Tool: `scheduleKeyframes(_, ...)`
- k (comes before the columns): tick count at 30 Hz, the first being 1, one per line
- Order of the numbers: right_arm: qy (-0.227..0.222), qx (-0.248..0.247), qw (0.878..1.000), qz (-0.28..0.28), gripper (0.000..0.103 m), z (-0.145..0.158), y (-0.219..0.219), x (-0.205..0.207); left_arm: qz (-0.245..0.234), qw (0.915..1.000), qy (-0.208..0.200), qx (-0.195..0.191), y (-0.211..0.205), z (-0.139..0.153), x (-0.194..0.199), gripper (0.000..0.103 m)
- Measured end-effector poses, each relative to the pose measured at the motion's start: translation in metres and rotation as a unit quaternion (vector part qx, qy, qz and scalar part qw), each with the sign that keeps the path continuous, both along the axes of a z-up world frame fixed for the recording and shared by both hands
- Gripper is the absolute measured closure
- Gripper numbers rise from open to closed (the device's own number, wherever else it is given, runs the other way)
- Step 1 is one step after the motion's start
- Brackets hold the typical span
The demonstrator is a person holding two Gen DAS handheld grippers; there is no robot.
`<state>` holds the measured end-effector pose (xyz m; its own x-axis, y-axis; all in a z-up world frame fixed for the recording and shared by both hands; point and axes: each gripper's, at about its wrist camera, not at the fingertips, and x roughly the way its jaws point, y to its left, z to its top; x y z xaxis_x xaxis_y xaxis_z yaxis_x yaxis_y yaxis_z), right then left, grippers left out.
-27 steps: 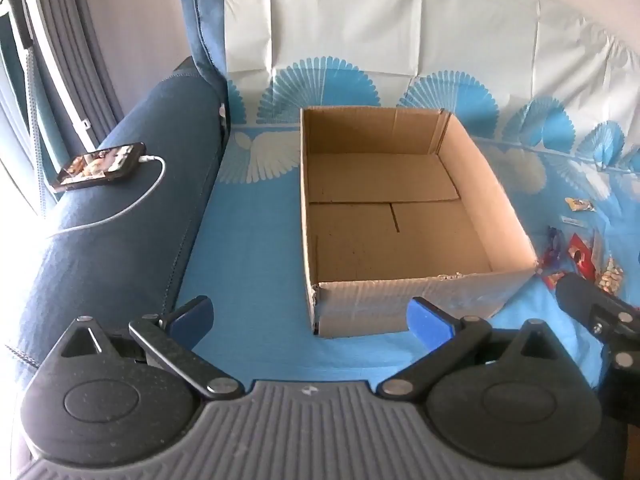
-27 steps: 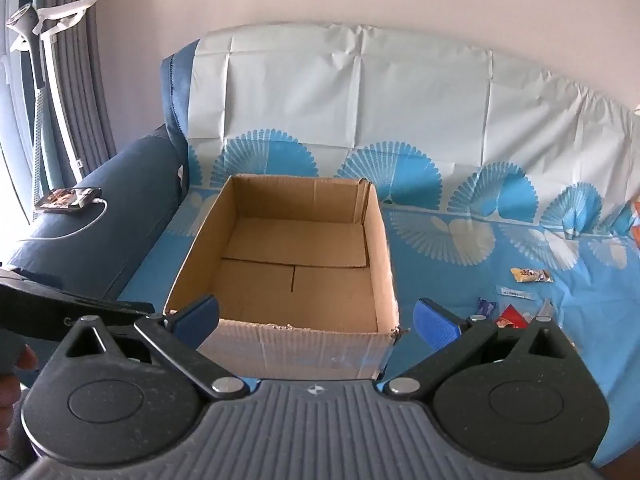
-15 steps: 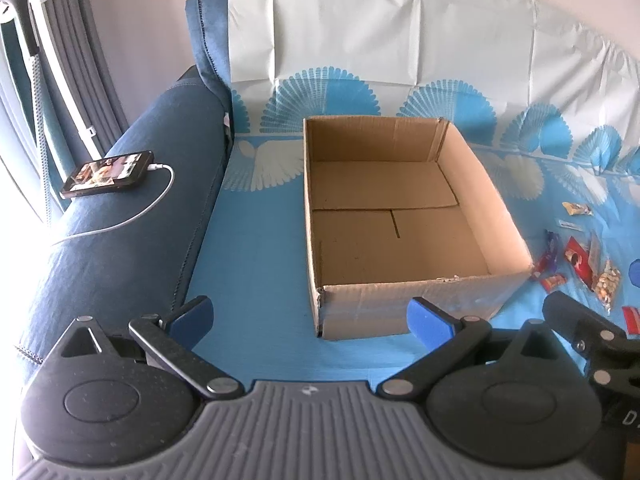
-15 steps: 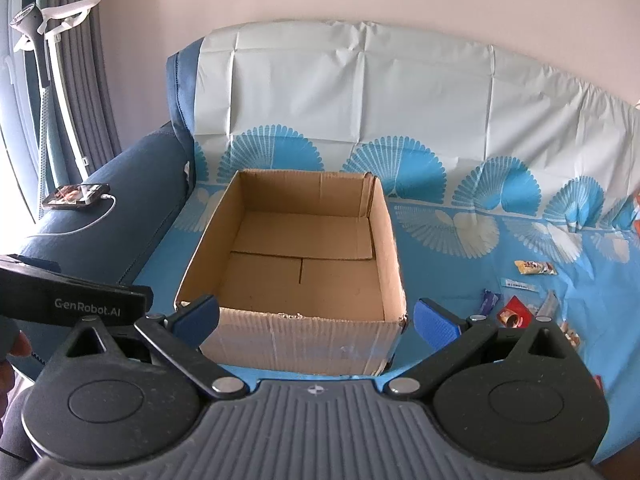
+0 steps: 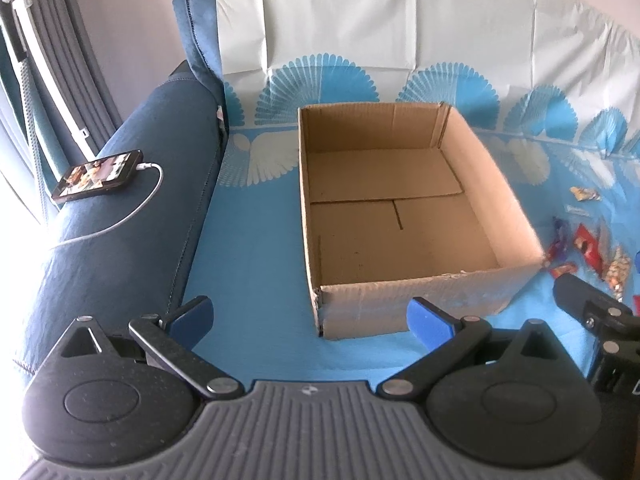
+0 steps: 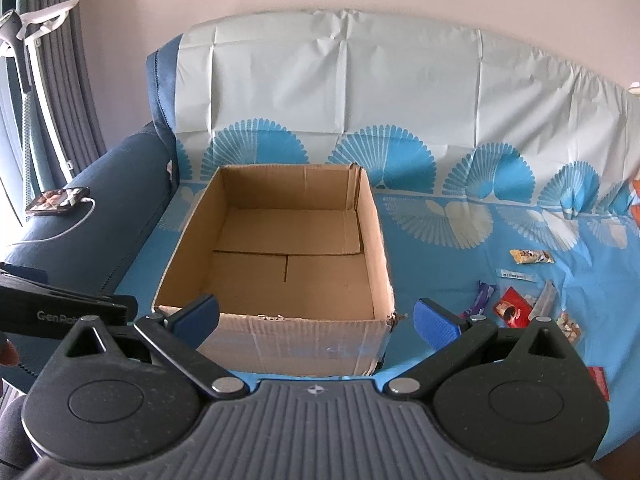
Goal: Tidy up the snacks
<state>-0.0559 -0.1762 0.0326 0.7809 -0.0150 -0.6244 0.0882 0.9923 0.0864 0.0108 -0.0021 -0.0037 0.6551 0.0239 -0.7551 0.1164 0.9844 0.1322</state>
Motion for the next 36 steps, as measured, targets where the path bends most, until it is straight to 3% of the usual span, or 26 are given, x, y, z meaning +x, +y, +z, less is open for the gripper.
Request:
scheduleKeyframes(6,0.040,0.002,0.999,-0.023,0.000,-0.030,-0.012,0.039,0.017,0.9988,0.010,0.045,-0.005,-0.027,0.047,0.000)
scheduleKeyframes(10,0.074,-0.009,0.996,-0.045,0.000,-0.061,-0.026,0.078,0.031,0.9968,0.048,0.056,-0.005,-0.051,0.087,0.000)
scheduleKeyframes(15,0.121,-0.022,0.990,-0.067,0.000,-0.105,-0.041,0.129,0.025,0.9929,0.077,0.088,-0.014,-0.078,0.118,0.000)
scheduleKeyframes(19,0.175,-0.015,0.982,-0.067,0.000,-0.137,-0.049,0.156,0.029,0.9896,0.107,0.091,-0.012,-0.101,0.134,0.000)
scheduleKeyframes(22,0.216,-0.003,0.975,-0.052,0.000,-0.160,-0.049,0.170,0.030,0.9841,0.154,0.083,-0.006,-0.119,0.138,0.000)
scheduleKeyframes(25,0.243,0.023,0.969,-0.037,0.000,-0.165,-0.046,0.167,0.055,0.9850,0.149,0.067,0.010,-0.122,0.135,0.000)
scheduleKeyframes(30,0.271,0.018,0.962,-0.026,0.000,-0.164,-0.034,0.164,0.078,0.9848,0.151,0.037,0.050,-0.119,0.117,0.000)
scheduleKeyframes(36,0.281,0.023,0.959,0.000,0.000,-0.164,-0.001,0.133,0.078,0.9853,0.139,0.061,0.081,-0.115,0.082,0.000)
